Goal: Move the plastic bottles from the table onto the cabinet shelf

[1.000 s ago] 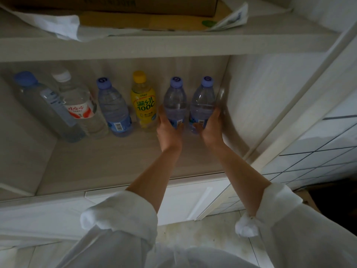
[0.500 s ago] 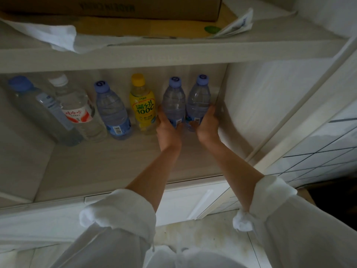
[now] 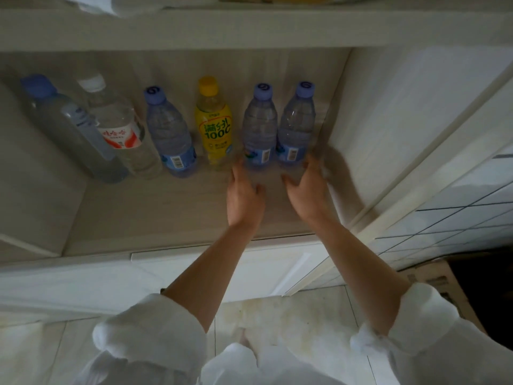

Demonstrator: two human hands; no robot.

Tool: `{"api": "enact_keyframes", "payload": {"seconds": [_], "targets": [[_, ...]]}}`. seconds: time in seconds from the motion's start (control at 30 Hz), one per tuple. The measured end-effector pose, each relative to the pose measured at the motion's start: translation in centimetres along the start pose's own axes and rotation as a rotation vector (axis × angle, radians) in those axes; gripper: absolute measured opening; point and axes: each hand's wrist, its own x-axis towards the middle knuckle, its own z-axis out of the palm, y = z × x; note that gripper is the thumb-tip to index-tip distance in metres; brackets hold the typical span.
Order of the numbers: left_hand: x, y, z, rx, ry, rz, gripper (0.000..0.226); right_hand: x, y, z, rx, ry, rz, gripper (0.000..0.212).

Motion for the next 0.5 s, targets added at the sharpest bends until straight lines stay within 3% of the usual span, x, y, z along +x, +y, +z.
{"api": "enact_keyframes", "payload": {"seconds": [0.13,0.3,0.5], "targets": [[-2.9,-0.7,-1.4,0.04,0.084,0.047,0.055,-3.7,0.4,-1.2,-0.063,-0.073,-0.001,0.048],[-8.4,-1.3,-2.5,0.061,0.238,0.111,0.043,-8.6,2.3,-3.2,0.016,-0.208,-0.16,0.039],[-19.0,-1.6,-2.5,0.078,0.432,-0.036,0.033,-14.4,4.3,-6.6,0.023,-0.429,-0.365,0.037]]}}
